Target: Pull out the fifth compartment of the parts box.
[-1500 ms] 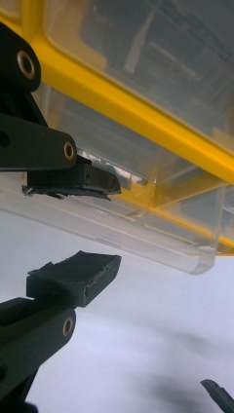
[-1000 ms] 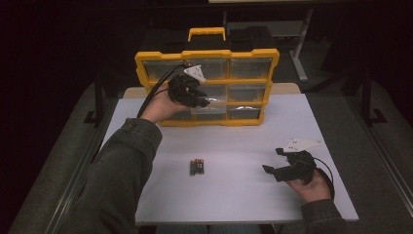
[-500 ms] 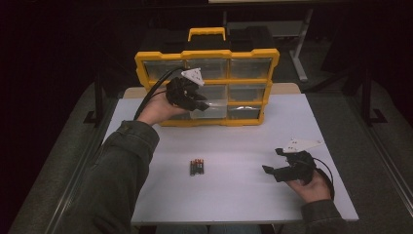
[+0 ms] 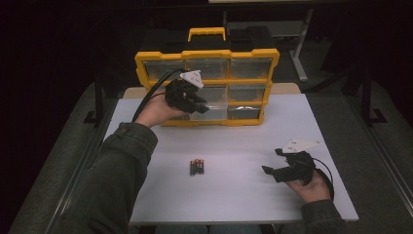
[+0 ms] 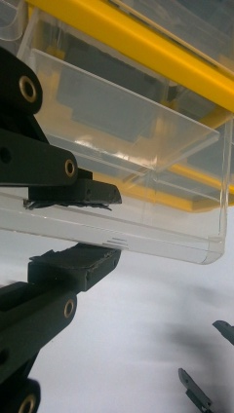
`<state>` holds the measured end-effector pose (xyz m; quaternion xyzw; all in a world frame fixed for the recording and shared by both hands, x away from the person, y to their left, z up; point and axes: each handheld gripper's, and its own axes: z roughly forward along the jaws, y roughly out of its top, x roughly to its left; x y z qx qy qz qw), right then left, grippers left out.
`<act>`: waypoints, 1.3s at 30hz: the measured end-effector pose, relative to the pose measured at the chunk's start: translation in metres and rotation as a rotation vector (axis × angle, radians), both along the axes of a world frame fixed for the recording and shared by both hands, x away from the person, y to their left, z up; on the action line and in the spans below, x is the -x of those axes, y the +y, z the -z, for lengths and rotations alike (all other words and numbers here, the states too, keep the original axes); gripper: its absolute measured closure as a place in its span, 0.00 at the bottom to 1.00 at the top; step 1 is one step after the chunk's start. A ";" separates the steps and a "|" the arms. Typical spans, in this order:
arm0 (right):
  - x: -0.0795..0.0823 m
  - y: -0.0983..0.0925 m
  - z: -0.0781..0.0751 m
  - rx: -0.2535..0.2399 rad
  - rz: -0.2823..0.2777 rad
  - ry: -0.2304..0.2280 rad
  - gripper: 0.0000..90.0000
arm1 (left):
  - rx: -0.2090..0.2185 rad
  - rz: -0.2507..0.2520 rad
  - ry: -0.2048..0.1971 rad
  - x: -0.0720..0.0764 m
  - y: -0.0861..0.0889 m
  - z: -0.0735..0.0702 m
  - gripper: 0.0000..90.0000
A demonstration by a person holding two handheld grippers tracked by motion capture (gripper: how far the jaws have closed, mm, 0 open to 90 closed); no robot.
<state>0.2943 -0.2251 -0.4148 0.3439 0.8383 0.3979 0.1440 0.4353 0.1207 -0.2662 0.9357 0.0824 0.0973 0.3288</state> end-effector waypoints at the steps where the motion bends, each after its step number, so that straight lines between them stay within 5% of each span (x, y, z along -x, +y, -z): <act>1: 0.000 0.000 0.000 0.000 0.000 0.001 0.21 | -0.002 0.002 0.000 0.000 0.000 0.000 0.77; 17: -0.001 0.000 0.001 0.004 -0.003 0.002 0.21 | 0.008 0.000 0.011 0.003 0.002 0.005 0.75; 23: -0.001 0.000 0.001 0.001 0.000 0.005 0.21 | 0.045 0.011 0.013 0.008 0.002 0.002 0.66; 31: -0.002 0.000 0.002 0.004 0.000 0.010 0.21 | 0.156 -0.002 0.022 0.017 0.013 -0.012 0.64; 39: -0.002 0.001 0.003 0.005 0.009 0.018 0.21 | 0.208 -0.013 0.034 0.027 0.027 -0.020 0.61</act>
